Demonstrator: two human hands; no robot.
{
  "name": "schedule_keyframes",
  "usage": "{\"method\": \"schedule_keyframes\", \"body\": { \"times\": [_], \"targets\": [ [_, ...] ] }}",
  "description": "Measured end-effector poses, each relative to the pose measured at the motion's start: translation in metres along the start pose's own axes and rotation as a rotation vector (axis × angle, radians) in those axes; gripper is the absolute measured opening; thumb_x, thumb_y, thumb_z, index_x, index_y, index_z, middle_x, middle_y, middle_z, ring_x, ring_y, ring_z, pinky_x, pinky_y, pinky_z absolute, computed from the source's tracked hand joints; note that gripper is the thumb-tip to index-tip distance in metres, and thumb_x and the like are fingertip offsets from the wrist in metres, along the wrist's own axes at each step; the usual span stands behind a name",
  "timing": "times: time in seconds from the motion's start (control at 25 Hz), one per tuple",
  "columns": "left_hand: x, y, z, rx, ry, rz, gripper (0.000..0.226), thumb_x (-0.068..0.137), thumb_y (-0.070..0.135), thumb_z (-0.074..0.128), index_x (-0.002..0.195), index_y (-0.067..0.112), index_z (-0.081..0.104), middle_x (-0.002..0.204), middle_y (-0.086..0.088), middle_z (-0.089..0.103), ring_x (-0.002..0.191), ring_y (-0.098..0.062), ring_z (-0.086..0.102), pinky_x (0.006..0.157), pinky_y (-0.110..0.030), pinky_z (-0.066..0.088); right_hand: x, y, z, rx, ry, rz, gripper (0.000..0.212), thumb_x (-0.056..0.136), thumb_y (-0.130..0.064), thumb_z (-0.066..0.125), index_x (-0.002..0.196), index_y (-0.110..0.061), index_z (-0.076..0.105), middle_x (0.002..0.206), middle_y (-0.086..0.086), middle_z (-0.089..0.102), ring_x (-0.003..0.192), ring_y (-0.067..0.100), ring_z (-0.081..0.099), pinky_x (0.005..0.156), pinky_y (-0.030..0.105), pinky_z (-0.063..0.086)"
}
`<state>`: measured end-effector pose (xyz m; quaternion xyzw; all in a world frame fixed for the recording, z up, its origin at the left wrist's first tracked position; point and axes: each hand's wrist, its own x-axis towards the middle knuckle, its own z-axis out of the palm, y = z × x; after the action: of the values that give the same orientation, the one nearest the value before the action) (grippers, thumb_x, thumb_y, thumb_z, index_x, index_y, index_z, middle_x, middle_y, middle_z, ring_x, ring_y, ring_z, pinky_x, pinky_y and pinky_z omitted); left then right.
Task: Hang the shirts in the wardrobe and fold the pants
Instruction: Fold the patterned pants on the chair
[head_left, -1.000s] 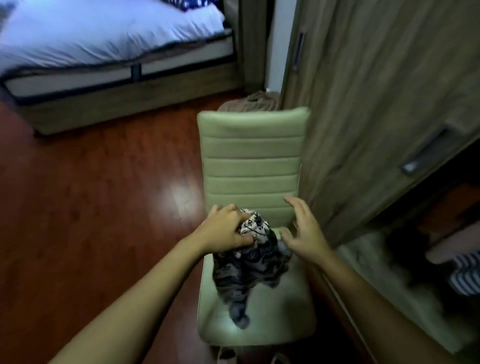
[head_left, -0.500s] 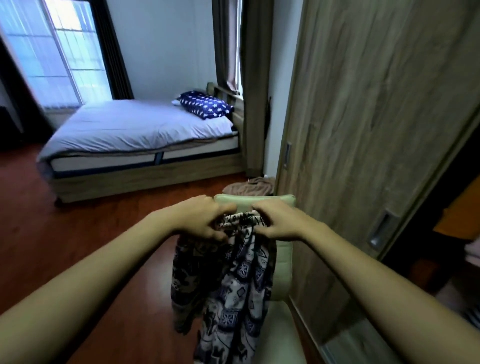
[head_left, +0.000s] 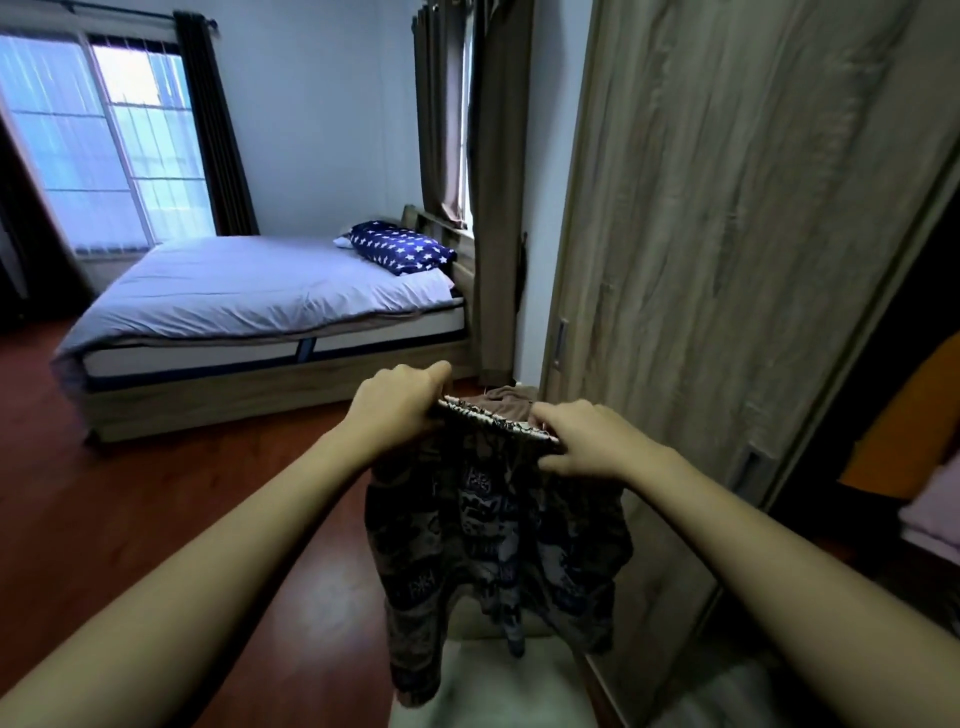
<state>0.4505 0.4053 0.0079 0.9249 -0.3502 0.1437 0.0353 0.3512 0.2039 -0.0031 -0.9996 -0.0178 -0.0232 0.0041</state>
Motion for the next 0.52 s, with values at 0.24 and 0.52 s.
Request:
{"method": "schedule_keyframes", "body": {
  "times": [0.24,0.52],
  "targets": [
    [-0.001,0.013,0.028,-0.113,-0.238,0.170,0.025,0.087,0.020,0.051,0.106,0.019,0.035,0.091,-0.016,0.053,0.089,-0.042,0.058,0.065,-0.036,0.036,-0.021,0.022,0.019,0.245,0.004,0.083,0.050,0.080,-0.050,0.063,0.109,-0.020,0.034,0.072,-0.007,0.049,0.071,0.018,0.052,0.061,0.034,0.038],
    [0.008,0.002,0.023,0.084,-0.203,0.301,0.073,0.071,0.079,0.037,0.119,0.024,0.044,0.100,-0.012,0.066,0.096,-0.034,0.061,0.068,-0.034,0.043,-0.034,0.043,0.003,-0.151,0.014,-0.327,0.056,0.085,-0.021,0.055,0.128,-0.041,0.025,0.140,0.001,0.042,0.093,0.033,0.063,0.077,0.038,0.050]
  ]
}}
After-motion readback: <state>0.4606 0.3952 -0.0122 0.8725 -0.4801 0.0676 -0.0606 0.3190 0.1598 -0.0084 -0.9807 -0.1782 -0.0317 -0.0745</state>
